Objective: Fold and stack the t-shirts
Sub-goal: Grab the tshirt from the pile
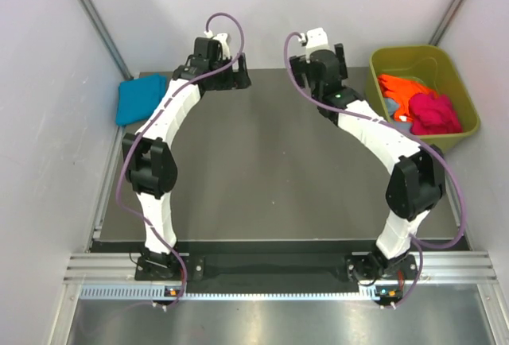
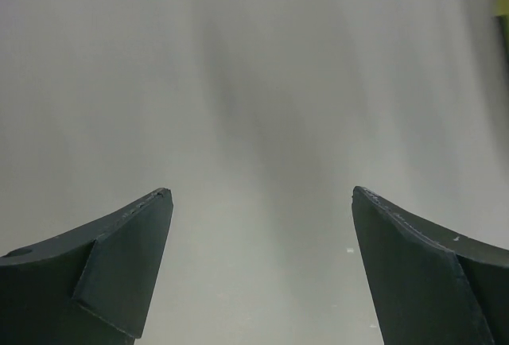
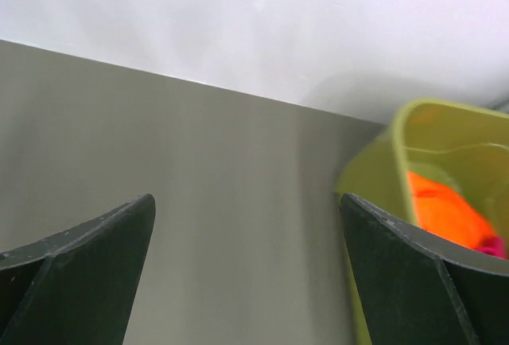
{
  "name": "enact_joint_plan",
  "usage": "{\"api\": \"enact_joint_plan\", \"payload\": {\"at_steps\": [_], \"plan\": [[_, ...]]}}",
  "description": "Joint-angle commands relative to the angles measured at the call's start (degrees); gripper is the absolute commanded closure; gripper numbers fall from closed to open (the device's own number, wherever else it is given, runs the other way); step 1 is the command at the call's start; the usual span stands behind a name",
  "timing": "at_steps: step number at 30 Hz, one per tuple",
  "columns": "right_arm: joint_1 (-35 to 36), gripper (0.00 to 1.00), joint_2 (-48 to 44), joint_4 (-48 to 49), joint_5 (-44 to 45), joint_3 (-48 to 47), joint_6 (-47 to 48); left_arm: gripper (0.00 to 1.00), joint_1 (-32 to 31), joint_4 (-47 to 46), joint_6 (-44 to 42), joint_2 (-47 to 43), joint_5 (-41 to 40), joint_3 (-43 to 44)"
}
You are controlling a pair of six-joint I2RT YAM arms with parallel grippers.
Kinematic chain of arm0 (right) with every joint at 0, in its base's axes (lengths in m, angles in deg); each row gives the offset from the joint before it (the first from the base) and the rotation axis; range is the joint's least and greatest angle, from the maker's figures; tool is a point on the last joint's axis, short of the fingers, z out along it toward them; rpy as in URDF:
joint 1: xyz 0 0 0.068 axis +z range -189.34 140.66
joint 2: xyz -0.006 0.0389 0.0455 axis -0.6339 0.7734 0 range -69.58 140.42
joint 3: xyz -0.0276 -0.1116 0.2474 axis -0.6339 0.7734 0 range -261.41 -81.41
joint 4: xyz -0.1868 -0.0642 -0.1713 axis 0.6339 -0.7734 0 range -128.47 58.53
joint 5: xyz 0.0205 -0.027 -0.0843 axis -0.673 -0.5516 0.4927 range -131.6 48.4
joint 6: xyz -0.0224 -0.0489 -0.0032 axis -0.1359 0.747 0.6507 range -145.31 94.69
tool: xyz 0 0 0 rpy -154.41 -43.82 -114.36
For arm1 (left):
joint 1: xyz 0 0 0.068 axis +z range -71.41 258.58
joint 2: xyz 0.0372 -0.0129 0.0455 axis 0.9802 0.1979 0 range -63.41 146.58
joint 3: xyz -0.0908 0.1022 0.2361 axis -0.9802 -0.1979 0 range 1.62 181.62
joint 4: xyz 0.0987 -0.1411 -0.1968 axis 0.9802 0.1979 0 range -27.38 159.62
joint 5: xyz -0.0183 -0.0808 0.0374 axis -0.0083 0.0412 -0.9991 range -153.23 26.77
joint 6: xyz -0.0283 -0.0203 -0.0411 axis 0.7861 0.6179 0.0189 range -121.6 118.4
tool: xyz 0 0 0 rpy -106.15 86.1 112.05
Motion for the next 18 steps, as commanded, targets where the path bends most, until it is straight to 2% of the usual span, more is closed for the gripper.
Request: {"api": "enact_joint_plan", "payload": {"at_steps": [1, 3, 4, 8, 10, 12, 13, 14, 18], "plan": [[-7.5, 0.00, -4.0, 5.3, 1.2, 1.9, 6.7, 0.01, 0.1, -6.8, 4.1, -3.4, 4.2, -2.7], [-12.9, 0.00, -1.7, -2.5, -3.3, -5.5, -0.9, 0.03, -0.5, -7.5, 1.2, -2.5, 5.5, -2.8], [-18.4, 0.00, -1.1, -7.8, -8.8, -7.4, -6.6, 0.03, -0.9, -7.1, -0.3, -2.1, 5.0, -2.8], [-27.2, 0.00, 1.2, -13.6, -17.1, -10.2, -11.3, 0.12, -1.5, -4.8, -9.6, -0.3, 1.8, -1.5], [-31.1, 0.03, 4.0, -16.2, -19.4, -10.4, -11.0, 0.15, -1.5, -4.1, -11.6, 1.1, -4.9, -1.6], [-32.7, 0.04, 6.2, -17.9, -19.5, -11.1, -11.7, 0.15, -1.5, -4.2, -14.6, 2.2, -9.7, -2.0], [-34.3, 0.04, 6.9, -18.8, -19.5, -11.1, -13.6, 0.15, -1.6, -4.4, -15.5, 3.1, -16.1, -2.4], [-35.1, 0.03, 7.7, -18.8, -19.7, -10.1, -14.6, 0.15, -1.6, -4.6, -15.5, 3.6, -19.0, -2.4], [-36.1, 0.00, 9.1, -17.5, -20.6, -8.2, -13.9, 0.14, -1.6, -5.9, -20.0, 4.5, -22.1, -2.9]]}}
